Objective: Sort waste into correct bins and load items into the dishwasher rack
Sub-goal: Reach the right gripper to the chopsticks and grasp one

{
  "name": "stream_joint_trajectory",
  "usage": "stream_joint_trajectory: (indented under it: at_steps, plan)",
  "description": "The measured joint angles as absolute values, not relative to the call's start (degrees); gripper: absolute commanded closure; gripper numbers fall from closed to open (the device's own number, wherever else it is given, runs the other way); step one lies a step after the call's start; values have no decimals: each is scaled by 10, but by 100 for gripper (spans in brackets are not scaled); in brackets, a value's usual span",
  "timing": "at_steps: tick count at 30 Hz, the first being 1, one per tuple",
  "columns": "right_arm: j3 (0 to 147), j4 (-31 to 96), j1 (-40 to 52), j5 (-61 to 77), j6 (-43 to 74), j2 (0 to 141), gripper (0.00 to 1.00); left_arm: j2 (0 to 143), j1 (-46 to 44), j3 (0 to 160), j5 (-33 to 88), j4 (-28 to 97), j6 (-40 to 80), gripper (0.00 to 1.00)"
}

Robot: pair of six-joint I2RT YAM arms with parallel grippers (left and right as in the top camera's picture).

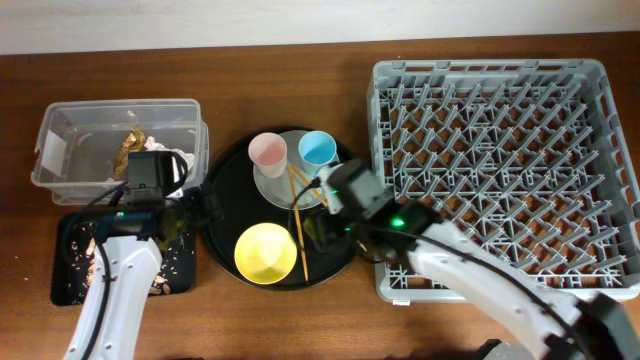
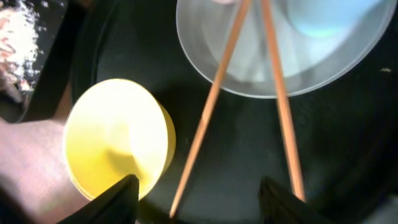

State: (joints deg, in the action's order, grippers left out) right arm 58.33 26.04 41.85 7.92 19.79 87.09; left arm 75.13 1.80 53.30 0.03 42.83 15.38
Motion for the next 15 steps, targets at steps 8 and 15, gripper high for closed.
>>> stream_joint_trajectory:
  at_steps: [8,15]
  plan:
    - [583,178,455,25,242,961,46,751,18,533,36,431,155,1]
    - [583,151,455,17,265,1026,60,751,18,533,41,431,155,1]
